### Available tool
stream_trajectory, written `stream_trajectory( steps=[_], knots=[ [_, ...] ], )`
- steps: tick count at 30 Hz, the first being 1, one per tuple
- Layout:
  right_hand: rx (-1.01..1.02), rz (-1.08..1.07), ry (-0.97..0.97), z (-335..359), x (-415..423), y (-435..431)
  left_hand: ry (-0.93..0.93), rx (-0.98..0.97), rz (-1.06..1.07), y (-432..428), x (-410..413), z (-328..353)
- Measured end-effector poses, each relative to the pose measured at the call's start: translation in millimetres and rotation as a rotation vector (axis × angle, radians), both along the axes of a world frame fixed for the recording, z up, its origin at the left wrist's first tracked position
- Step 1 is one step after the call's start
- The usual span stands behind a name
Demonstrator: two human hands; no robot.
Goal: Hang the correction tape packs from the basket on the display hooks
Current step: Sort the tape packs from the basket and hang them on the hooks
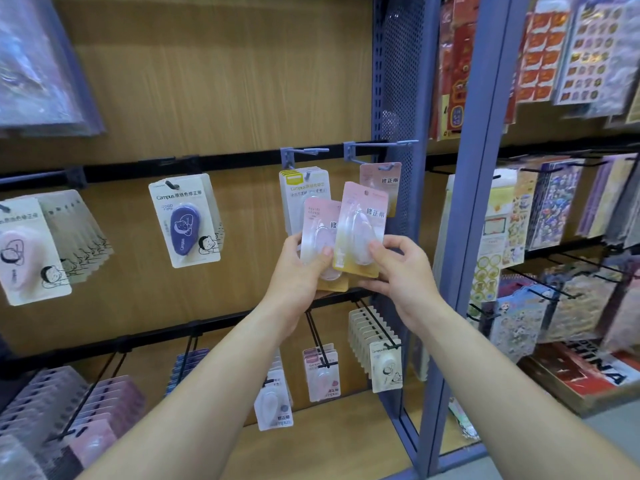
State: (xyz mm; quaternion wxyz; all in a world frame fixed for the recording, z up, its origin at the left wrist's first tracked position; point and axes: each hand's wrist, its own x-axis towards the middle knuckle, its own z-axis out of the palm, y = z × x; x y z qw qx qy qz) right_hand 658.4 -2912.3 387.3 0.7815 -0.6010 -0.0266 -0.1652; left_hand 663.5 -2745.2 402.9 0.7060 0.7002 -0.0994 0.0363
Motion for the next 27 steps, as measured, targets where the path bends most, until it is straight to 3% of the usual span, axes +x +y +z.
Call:
stream_trajectory(
  steps=[6, 20, 24, 27],
  knots=[
    [-0.010, -0.228, -0.036, 40, 18, -29, 0.012, -0.002, 0.022, 1, 4, 1],
    [-0.045, -0.304, -0.018, 38, 34, -39, -0.012, 0.000, 0.026, 1, 11, 0],
    [-0.187, -0.342, 0.070, 38, 48, -40, -0.015, -0.016, 0.023, 0, 11, 1],
    [-0.447, -0.452, 0.131, 28, 50, -39, -0.027, -0.017, 0.028, -1, 10, 3]
  ],
)
